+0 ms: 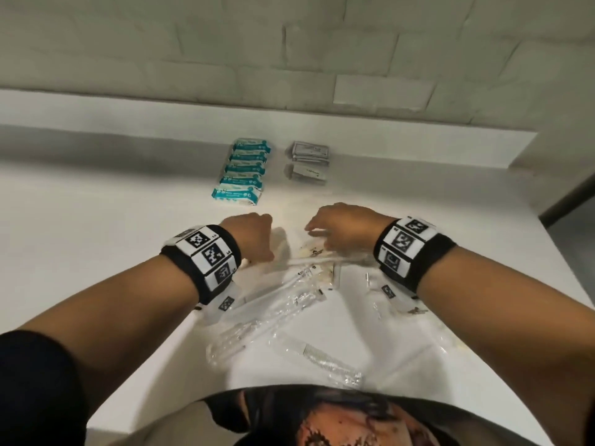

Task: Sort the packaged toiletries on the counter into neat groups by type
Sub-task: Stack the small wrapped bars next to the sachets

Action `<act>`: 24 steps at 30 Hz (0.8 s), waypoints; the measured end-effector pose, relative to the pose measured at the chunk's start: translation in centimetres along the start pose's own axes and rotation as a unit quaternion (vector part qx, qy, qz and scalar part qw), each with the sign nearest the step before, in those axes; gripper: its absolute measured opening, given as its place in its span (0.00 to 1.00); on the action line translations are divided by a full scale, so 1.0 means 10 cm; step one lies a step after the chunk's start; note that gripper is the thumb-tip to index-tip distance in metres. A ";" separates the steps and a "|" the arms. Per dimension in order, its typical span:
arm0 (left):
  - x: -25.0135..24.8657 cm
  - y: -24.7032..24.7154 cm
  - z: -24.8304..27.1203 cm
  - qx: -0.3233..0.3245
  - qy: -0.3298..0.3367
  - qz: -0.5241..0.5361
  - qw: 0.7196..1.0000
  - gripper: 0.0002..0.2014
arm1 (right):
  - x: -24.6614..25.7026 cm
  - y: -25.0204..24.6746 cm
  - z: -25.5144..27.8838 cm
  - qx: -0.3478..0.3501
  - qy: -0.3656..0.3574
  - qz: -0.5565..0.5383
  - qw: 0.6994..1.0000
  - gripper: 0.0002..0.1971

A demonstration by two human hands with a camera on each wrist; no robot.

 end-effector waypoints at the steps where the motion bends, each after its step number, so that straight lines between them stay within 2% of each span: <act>1: 0.01 0.08 0.04 0.010 -0.011 0.007 1.000 0.27 | 0.12 0.09 -0.01 0.022 -0.016 0.027 0.999 0.23; 3: 0.01 0.17 0.06 0.002 -0.033 0.045 0.998 0.31 | 0.24 0.19 -0.02 0.040 -0.020 0.041 0.998 0.24; 5: 0.01 0.22 0.09 -0.003 -0.055 0.098 0.994 0.34 | 0.25 0.23 -0.02 0.044 0.003 0.003 0.999 0.23; 8: -0.02 0.30 0.16 0.033 -0.057 0.163 0.984 0.37 | 0.20 0.30 0.01 0.049 0.024 -0.005 0.998 0.14; 11: -0.04 0.30 0.21 0.046 -0.075 0.200 0.976 0.42 | 0.15 0.25 0.10 0.030 0.029 -0.020 0.999 0.09; 14: -0.04 0.19 0.16 0.004 -0.111 0.205 0.973 0.45 | -0.03 -0.02 0.27 -0.022 0.060 -0.108 0.992 0.07; 15: -0.06 0.16 0.15 0.001 -0.114 0.198 0.974 0.45 | -0.14 -0.12 0.35 -0.047 0.074 -0.148 0.985 0.10; 17: -0.16 0.14 0.12 0.016 -0.110 0.189 0.976 0.41 | -0.40 -0.28 0.56 -0.087 0.101 -0.272 0.953 0.08; 19: -0.27 0.11 0.12 0.029 -0.098 0.160 0.982 0.32 | -0.67 -0.35 0.80 -0.115 0.128 -0.373 0.912 0.15; 20: -0.32 0.08 0.12 0.028 -0.091 0.137 0.986 0.27 | -0.78 -0.35 0.91 -0.121 0.142 -0.390 0.902 0.18; 22: -0.39 0.04 0.13 0.022 -0.095 0.102 0.990 0.25 | -0.96 -0.30 1.12 -0.112 0.166 -0.392 0.898 0.21; 24: -0.44 0.00 0.14 0.018 -0.106 0.100 0.989 0.27 | -1.03 -0.12 1.29 -0.052 0.174 -0.394 0.901 0.20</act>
Point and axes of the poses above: each hand's wrist, its own z-axis away from the middle knuckle, its own y-axis out of the palm, x = y × z, the point moved 10 cm from there along -z, towards the middle knuckle, and after that the axes turned 12 degrees about -z, right-handed, at the moved point
